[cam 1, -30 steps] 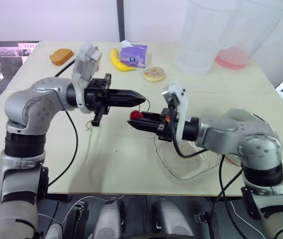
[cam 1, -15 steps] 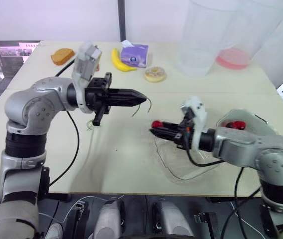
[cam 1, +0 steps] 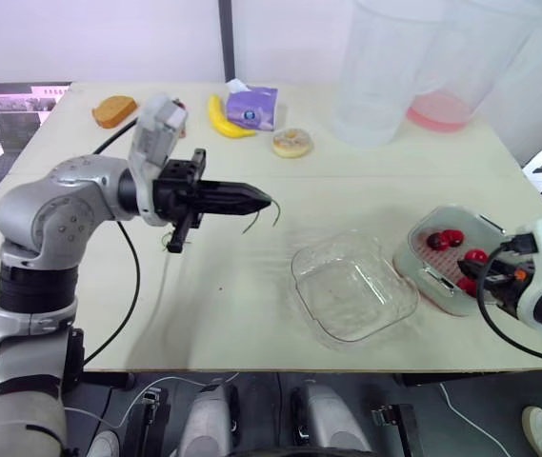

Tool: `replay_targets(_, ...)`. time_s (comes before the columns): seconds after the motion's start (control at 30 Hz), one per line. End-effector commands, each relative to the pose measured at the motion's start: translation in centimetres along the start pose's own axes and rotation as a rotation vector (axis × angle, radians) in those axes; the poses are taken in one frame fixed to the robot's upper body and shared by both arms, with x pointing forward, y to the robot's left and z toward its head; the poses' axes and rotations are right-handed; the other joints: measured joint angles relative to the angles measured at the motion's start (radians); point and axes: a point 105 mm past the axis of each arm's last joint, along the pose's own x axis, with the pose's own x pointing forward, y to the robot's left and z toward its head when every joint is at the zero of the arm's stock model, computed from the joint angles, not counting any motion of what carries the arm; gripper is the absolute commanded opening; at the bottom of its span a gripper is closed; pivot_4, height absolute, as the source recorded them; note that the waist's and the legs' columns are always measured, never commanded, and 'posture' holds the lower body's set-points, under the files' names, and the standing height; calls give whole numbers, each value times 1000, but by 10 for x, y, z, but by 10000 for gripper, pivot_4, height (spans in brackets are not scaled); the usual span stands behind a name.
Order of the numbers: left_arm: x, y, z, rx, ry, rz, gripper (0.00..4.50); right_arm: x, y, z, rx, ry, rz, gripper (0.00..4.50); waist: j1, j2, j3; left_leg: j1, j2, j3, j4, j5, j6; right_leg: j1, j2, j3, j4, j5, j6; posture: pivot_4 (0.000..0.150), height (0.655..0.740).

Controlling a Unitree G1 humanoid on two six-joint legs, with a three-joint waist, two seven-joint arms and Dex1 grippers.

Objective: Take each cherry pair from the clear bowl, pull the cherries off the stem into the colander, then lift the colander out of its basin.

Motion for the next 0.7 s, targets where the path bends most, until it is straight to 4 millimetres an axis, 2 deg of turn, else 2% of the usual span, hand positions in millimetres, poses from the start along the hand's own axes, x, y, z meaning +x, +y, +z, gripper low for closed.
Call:
replay_targets(0.03, -1, -6, 7, 50, -3, -15, 0, -1, 3, 10, -24, -57, -5, 35430, 1, 0, 0, 0, 0, 0, 0, 0, 0, 0, 0, 0, 0, 0, 0, 1500, 7400)
replay_targets(0.1, -1, -5, 7, 55, 4, -16, 0, -2, 3, 14, -23, -78, -4, 44679, 2, 0, 0, 0, 0, 0, 0, 0, 0, 0, 0, 0, 0, 0, 0, 1500, 7400)
replay_targets(0.17, -1, -5, 6, 58, 10, -16, 0, -4, 3, 22, -14, -112, 4, 44679, 2, 0, 0, 0, 0, 0, 0, 0, 0, 0, 0, 0, 0, 0, 0, 1500, 7400)
replay_targets(0.27, -3, -6, 3, 59, 22, -16, 0, -14, 13, 44, -4, -216, 87, 44679, 2, 0, 0, 0, 0, 0, 0, 0, 0, 0, 0, 0, 0, 0, 0, 1500, 7400)
replay_targets(0.37, -4, -6, 2, 60, 24, -10, 0, -31, 35, 72, -19, -346, 244, 44679, 2, 0, 0, 0, 0, 0, 0, 0, 0, 0, 0, 0, 0, 0, 0, 1500, 7400)
replay_targets(0.47, -4, -7, 2, 60, 22, -6, 0, -50, 56, 89, -46, -449, 420, 44679, 2, 0, 0, 0, 0, 0, 0, 0, 0, 0, 0, 0, 0, 0, 0, 1500, 7400)
replay_targets(0.57, -5, -8, 0, 57, 24, 1, 0, -68, 82, 88, -122, -472, 623, 44679, 5, 0, 0, 0, 0, 0, 0, 0, 1, 2, 0, -1, -1, 0, 0, 1500, 7400)
replay_targets(0.7, -8, -9, -6, 48, 38, 31, 0, -74, 105, 66, -206, -382, 806, 44679, 5, -1, 0, 1, 0, -1, 0, -1, 1, 4, -1, -1, -2, 0, 0, 1500, 7400)
